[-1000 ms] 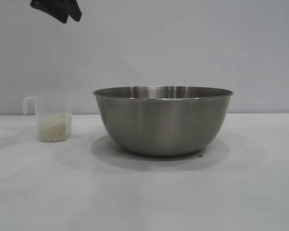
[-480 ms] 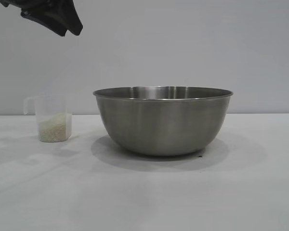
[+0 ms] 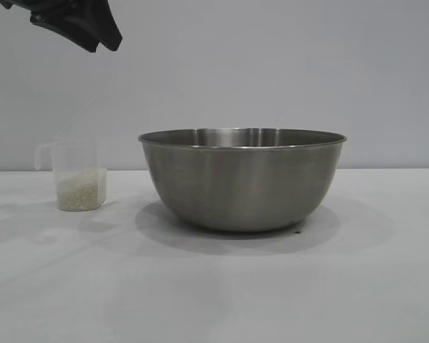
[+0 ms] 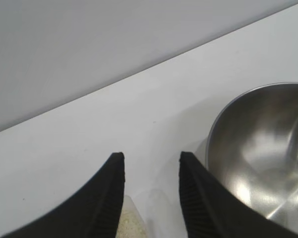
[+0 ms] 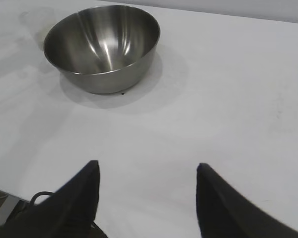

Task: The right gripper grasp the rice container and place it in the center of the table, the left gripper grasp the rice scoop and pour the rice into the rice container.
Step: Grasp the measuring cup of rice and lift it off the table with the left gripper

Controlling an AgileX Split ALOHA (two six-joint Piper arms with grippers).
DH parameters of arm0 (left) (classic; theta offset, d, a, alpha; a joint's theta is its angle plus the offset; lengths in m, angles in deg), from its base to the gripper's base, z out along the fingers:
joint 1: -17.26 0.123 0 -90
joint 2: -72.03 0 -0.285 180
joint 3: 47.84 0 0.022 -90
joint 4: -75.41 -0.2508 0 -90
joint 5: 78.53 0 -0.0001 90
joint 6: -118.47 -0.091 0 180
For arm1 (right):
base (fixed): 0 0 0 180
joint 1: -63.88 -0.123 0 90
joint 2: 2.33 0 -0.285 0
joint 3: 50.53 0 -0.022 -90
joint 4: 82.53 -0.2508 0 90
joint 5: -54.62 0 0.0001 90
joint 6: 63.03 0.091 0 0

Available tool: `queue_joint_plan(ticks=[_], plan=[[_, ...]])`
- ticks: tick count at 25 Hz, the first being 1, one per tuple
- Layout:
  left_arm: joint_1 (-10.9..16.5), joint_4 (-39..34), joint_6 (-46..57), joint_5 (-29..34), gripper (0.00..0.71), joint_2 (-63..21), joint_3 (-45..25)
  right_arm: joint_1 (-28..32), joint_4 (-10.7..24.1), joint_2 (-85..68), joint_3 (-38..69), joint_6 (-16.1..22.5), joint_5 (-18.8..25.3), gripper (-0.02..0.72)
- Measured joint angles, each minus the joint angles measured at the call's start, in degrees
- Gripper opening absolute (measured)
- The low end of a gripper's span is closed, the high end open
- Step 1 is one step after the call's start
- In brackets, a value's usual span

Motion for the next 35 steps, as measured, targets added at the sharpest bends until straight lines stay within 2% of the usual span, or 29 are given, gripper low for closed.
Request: queue_joint_plan(ticks=[14, 15, 17, 21, 23, 24, 26, 28, 31, 35], plan=[[0.2, -1.5, 3.6, 2.1, 0.223, -0.1, -1.0, 0.0, 0.0, 0.0, 0.0, -0.1, -0.1, 0.389], [0.2, -5.2, 6.9, 2.1, 0.223, -0.1, -1.3, 0.0, 0.0, 0.0, 0.0, -0.1, -0.1, 0.389], [0.2, -18.3, 19.9, 0.6, 0.223, -0.5, -2.2, 0.0, 0.0, 0.0, 0.0, -0.1, -0.1, 0.389], [0.2, -62.9, 69.4, -4.8, 0.223, -2.2, -3.7, 0.0, 0.0, 0.0, 0.0, -0.1, -0.1, 0.389], [0.2, -79.8, 87.3, -6.9, 0.223, -3.7, -4.5, 0.0, 0.0, 0.0, 0.0, -0.1, -0.1, 0.389], [0.2, -84.5, 91.7, -8.9, 0.223, -4.6, -5.7, 0.0, 0.0, 0.0, 0.0, -0.1, -0.1, 0.389], [0.2, -89.9, 97.3, -15.0, 0.223, -6.6, -10.1, 0.0, 0.0, 0.0, 0.0, -0.1, -0.1, 0.389], [0.2, -91.7, 100.7, -22.2, 0.223, -8.8, -16.6, 0.0, 0.0, 0.0, 0.0, -0.1, -0.1, 0.389], [0.2, -92.8, 103.3, -34.6, 0.223, -9.8, -27.3, 0.0, 0.2, 0.0, 0.0, -0.6, -0.1, 0.389], [0.2, -93.2, 103.9, -50.2, 0.223, -7.5, -34.8, 0.0, 1.6, 0.0, 0.0, -2.1, -0.1, 0.389]])
